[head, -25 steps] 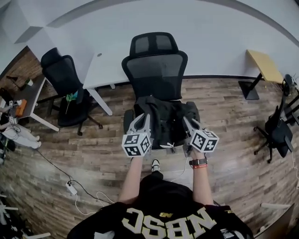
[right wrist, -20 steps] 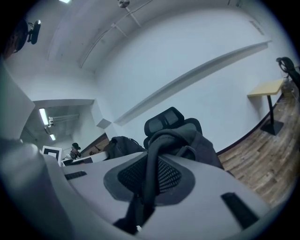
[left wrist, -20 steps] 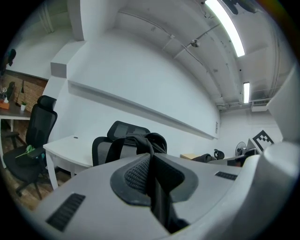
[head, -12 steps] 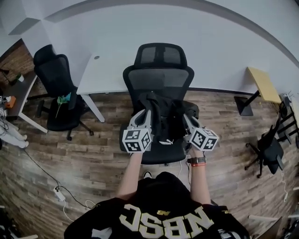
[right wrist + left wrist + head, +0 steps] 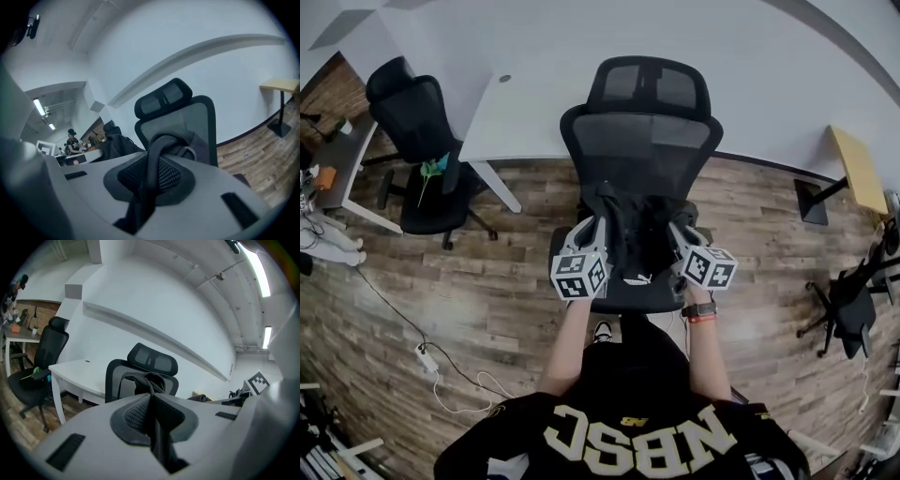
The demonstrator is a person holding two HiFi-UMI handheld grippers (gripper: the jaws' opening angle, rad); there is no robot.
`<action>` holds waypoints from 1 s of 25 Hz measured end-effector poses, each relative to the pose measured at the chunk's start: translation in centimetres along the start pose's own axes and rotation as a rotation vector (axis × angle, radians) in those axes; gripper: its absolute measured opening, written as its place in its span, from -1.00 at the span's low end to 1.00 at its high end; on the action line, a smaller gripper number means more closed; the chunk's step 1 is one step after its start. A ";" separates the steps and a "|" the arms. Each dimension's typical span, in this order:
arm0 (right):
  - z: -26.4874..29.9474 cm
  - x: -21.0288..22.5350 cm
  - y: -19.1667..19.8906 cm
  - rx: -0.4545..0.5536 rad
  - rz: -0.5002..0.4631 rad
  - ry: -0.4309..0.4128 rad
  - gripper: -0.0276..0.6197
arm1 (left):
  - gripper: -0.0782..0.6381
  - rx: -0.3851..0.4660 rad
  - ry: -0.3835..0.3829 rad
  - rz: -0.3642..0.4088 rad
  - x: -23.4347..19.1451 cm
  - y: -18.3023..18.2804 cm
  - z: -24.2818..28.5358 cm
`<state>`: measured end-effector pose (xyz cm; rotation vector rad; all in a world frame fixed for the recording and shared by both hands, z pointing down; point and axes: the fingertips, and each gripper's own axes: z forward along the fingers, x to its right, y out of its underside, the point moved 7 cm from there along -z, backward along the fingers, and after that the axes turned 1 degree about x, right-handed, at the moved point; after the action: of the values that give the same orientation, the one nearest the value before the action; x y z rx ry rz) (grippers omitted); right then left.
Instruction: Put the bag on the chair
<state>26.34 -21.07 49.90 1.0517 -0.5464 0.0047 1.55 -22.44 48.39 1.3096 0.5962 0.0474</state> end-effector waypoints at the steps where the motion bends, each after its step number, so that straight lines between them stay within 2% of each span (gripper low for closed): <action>1: 0.9 0.4 0.6 -0.034 -0.002 0.004 -0.76 | -0.68 -0.025 -0.019 -0.003 -0.5 0.8 0.2; 9: 8.0 3.5 4.6 -0.202 0.110 -0.027 -0.76 | -0.68 -0.162 -0.129 -0.004 -4.1 5.2 3.1; 14: 11.0 5.8 6.9 -0.263 0.174 -0.030 -0.75 | -0.68 -0.244 -0.174 -0.016 -6.6 8.0 4.8; 20: 13.4 8.6 10.6 -0.376 0.234 0.005 -0.75 | -0.68 -0.352 -0.196 -0.030 -9.3 12.1 6.5; 25: 14.8 10.8 13.1 -0.438 0.213 0.037 -0.75 | -0.68 -0.427 -0.186 -0.015 -10.2 15.2 8.4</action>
<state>26.08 -29.33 70.86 0.5629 -0.5913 0.0882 1.06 -29.30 67.34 0.8831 0.4086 0.0376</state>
